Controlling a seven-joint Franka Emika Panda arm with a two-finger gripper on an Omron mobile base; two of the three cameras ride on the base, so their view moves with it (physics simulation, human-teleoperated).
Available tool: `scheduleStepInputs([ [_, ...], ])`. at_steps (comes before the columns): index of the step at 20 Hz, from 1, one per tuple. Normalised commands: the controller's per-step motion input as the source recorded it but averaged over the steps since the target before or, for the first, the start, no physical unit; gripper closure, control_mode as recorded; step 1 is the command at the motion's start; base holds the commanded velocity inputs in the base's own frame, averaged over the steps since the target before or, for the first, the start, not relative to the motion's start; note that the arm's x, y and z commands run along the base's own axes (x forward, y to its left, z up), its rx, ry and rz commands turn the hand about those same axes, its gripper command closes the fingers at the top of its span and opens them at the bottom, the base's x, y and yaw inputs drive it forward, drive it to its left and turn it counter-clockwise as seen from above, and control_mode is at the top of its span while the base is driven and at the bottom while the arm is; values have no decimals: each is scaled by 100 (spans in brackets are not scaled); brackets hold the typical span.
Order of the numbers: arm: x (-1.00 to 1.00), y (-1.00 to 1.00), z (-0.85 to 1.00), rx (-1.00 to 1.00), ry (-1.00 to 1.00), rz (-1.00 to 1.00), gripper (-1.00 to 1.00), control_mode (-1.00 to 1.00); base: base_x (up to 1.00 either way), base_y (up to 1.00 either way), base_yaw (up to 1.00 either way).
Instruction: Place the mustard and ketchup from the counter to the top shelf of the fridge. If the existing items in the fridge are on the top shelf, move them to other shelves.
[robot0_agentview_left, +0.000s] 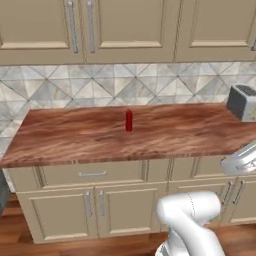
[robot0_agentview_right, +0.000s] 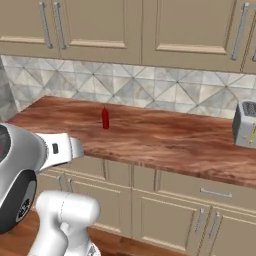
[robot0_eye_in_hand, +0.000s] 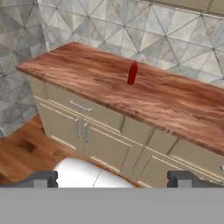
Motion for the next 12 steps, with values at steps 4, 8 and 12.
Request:
scheduleStepInputs([
  [4, 0, 0, 0, 0, 0, 0, -100, 100, 99, 54, -18],
  [8, 0, 0, 0, 0, 0, 0, -100, 100, 77, -13, -4],
  [12, 0, 0, 0, 0, 0, 0, -100, 100, 42, -42, 0],
])
